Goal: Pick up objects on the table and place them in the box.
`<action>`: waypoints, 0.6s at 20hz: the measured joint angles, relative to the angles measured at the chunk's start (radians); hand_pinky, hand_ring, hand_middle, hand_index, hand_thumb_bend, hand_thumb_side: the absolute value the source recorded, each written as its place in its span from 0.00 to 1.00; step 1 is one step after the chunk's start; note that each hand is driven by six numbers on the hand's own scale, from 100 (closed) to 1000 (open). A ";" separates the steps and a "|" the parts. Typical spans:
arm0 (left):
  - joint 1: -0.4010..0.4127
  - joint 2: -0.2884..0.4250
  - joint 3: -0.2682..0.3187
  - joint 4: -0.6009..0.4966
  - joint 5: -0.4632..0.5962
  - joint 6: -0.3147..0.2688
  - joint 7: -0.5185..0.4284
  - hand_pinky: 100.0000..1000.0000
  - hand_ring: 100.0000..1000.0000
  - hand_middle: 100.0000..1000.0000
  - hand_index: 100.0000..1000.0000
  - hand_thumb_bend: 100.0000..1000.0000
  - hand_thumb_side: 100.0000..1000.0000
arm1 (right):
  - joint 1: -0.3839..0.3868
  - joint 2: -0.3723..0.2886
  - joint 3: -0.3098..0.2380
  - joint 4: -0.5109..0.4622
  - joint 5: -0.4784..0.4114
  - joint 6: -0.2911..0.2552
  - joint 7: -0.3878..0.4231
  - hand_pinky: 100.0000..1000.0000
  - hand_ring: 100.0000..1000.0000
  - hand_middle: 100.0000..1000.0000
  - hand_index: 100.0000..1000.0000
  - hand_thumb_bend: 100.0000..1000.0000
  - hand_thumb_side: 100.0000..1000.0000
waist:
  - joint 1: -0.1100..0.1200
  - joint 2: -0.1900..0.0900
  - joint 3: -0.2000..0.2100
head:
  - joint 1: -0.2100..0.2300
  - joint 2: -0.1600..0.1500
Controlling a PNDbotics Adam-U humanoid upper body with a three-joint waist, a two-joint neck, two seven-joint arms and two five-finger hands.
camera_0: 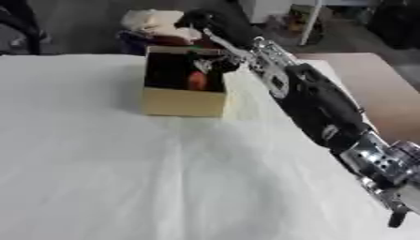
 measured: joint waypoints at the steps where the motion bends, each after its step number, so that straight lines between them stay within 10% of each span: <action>1: 0.002 0.000 0.000 0.000 0.000 0.001 0.001 0.71 0.60 0.59 0.91 0.00 0.67 | 0.007 -0.005 -0.005 -0.022 -0.015 0.000 -0.001 0.87 0.94 0.85 0.95 0.00 0.16 | 0.002 0.000 -0.009 | 0.003 0.000; 5: 0.011 0.000 0.001 0.000 -0.001 0.005 0.006 0.71 0.60 0.59 0.91 0.00 0.67 | 0.045 -0.032 -0.020 -0.114 -0.074 -0.017 0.004 0.86 0.94 0.86 0.95 0.00 0.06 | 0.006 0.000 -0.049 | 0.018 0.008; 12: 0.028 0.001 0.014 0.000 -0.009 0.012 0.022 0.71 0.60 0.59 0.91 0.00 0.66 | 0.145 -0.053 -0.055 -0.277 -0.182 0.008 0.001 0.79 0.95 0.84 0.96 0.00 0.27 | 0.026 0.000 -0.112 | 0.053 0.013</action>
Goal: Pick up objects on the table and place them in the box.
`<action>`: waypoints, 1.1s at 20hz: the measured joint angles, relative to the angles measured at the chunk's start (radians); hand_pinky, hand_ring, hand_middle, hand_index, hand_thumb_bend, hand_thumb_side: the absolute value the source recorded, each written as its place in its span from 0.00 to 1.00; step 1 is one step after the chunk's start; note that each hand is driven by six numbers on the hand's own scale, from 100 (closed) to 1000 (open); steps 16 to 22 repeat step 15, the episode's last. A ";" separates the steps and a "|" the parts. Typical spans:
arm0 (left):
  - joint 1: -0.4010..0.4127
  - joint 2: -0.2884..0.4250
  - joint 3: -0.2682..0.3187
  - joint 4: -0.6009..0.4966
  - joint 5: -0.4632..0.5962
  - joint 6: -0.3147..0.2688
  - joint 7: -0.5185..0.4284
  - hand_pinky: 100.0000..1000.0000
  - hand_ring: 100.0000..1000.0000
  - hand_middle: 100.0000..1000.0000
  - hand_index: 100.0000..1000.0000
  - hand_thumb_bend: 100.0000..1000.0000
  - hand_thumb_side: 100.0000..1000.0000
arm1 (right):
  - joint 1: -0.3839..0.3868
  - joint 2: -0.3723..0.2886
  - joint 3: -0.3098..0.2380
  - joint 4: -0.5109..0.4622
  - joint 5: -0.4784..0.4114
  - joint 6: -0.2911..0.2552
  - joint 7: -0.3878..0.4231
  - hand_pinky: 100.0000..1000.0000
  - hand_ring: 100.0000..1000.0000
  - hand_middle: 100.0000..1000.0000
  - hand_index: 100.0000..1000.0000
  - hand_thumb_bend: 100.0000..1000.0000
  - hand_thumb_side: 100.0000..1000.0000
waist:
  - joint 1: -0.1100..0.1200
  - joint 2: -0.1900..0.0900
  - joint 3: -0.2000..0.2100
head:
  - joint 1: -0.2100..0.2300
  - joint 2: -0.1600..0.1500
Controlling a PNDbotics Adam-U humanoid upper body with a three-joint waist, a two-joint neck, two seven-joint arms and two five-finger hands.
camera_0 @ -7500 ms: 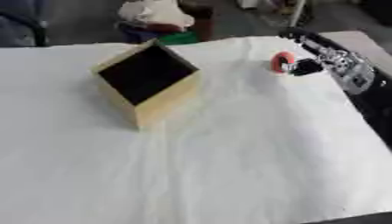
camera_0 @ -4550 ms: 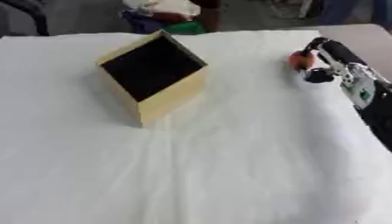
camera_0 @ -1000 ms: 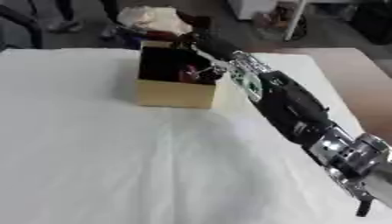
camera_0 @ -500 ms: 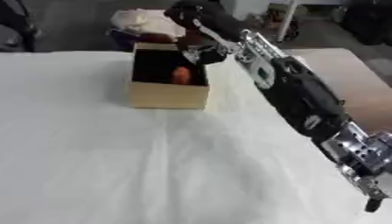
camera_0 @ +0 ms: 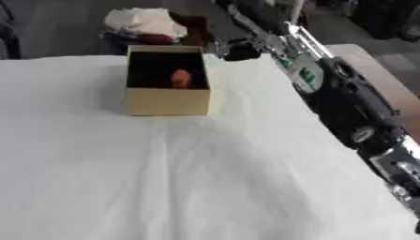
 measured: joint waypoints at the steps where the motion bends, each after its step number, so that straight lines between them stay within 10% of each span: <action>1: 0.004 0.000 0.002 0.000 -0.001 0.001 0.002 0.71 0.60 0.59 0.91 0.00 0.67 | 0.012 0.000 -0.005 -0.020 -0.015 0.009 -0.004 0.78 0.95 0.83 0.96 0.00 0.30 | 0.002 0.000 -0.007 | 0.007 0.001; 22: 0.027 0.008 0.018 0.000 -0.018 0.009 0.023 0.71 0.60 0.59 0.91 0.00 0.67 | 0.124 0.043 -0.037 -0.216 -0.219 0.104 0.025 0.72 0.96 0.81 0.96 0.00 0.40 | 0.030 0.000 -0.082 | 0.049 0.013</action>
